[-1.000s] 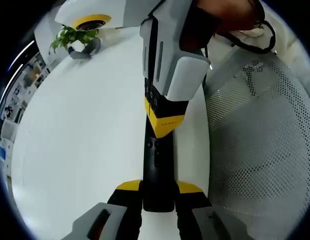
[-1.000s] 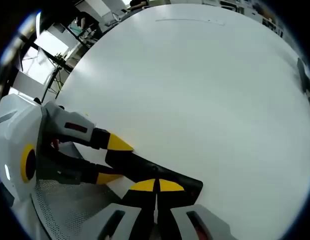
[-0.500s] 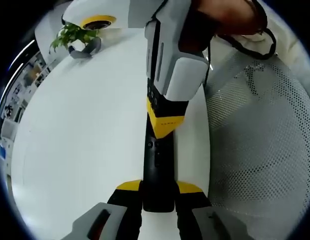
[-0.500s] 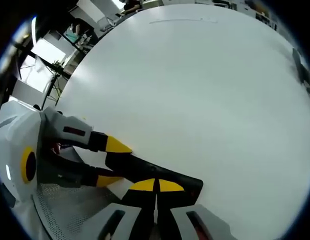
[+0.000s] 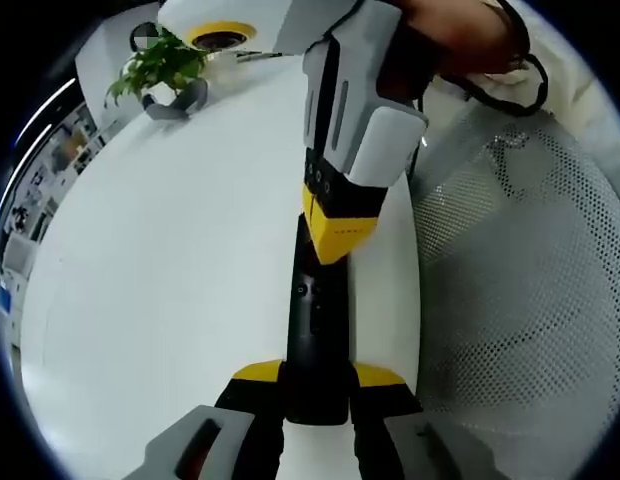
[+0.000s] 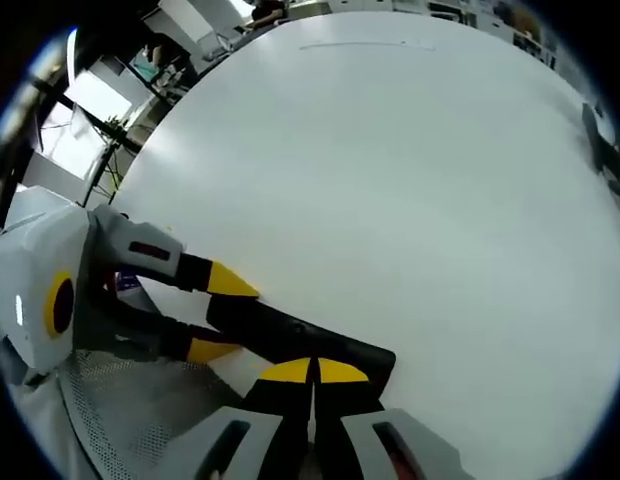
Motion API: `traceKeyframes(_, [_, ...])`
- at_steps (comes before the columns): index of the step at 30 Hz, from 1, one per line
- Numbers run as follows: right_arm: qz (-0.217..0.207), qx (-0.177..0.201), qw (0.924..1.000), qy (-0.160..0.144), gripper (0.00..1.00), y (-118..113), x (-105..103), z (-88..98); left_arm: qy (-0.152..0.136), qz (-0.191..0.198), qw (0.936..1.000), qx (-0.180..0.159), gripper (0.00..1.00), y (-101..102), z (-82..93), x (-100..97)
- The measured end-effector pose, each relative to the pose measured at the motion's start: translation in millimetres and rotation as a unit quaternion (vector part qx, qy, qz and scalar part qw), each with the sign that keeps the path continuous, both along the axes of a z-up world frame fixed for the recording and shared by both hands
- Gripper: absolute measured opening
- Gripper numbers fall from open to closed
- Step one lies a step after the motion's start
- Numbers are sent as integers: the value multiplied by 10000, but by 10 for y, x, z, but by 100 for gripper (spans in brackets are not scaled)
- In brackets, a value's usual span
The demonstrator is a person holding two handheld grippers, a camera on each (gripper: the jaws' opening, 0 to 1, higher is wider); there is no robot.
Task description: Press the specified remote control buttons in sequence, fully releasing each button before pressing the next.
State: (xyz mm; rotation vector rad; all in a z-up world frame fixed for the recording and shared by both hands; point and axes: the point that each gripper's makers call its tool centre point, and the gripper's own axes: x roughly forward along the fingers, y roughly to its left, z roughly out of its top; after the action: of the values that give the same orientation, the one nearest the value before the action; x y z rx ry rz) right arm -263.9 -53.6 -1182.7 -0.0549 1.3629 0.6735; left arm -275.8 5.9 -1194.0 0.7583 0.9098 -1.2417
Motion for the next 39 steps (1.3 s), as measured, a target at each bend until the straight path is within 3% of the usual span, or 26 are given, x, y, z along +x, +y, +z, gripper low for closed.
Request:
traceKeyframes(12, [89,2,9999,141,0,16,-37,-39,10,5,10000,-11,24,-2,1,1])
traceKeyframes(24, [322,-231,9992,69,0,20,-63,-63,8,-14,10000,15,24,-3,-2,2])
traceKeyframes(30, [118,-63,9996,252,0,6,-51,-68,22,-65,9999,84,24,-3,-5,4])
traceKeyframes(39, [47,15,9997,226,0,13,-53,-75,11,-55,10000,52,24,-2,-6,3])
